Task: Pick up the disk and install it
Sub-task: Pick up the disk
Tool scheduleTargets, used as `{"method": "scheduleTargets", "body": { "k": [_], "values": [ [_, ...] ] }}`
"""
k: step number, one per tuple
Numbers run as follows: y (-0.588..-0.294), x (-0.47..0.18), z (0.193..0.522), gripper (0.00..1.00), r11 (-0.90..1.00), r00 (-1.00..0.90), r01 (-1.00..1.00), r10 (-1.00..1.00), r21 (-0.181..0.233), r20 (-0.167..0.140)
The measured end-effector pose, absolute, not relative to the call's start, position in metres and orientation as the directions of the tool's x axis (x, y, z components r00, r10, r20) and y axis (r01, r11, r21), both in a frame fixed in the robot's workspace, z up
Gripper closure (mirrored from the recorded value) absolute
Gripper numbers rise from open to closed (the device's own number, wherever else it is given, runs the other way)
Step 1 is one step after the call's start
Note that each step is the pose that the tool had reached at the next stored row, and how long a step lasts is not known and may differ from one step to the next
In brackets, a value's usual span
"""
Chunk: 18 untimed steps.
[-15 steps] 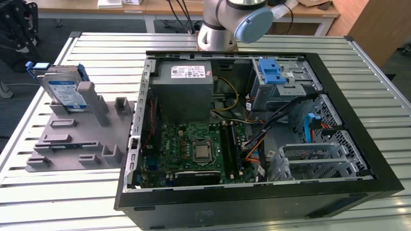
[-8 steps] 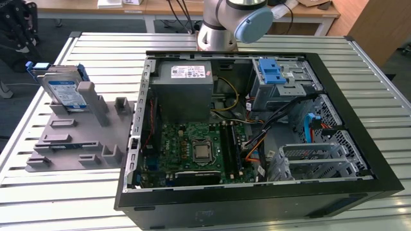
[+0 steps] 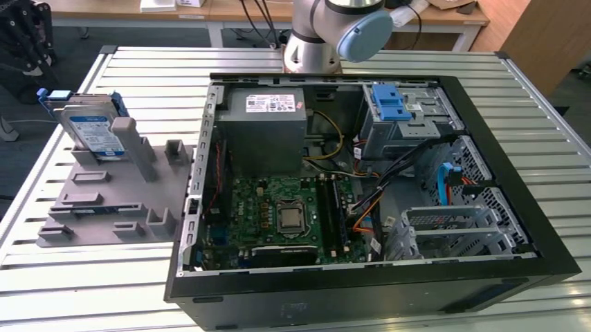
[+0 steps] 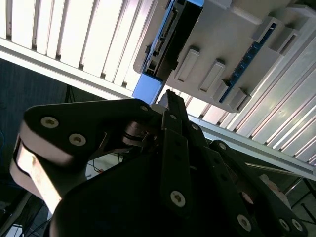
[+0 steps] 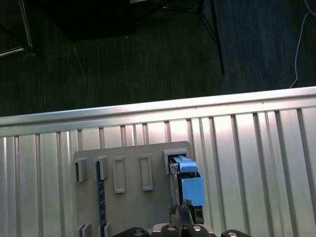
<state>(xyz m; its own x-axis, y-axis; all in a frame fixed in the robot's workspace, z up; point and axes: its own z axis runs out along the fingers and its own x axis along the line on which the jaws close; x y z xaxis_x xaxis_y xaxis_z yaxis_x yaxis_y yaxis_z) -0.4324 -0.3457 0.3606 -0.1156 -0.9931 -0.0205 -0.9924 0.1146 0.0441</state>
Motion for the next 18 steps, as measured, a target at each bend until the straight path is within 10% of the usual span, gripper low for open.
{"method": "scheduleTargets", "body": {
  "k": [18],
  "values": [
    [-0.3436, -0.4341, 0.3599, 0.89, 0.043, -0.044, -0.998, -0.999, 0.044, -0.021]
  ]
}}
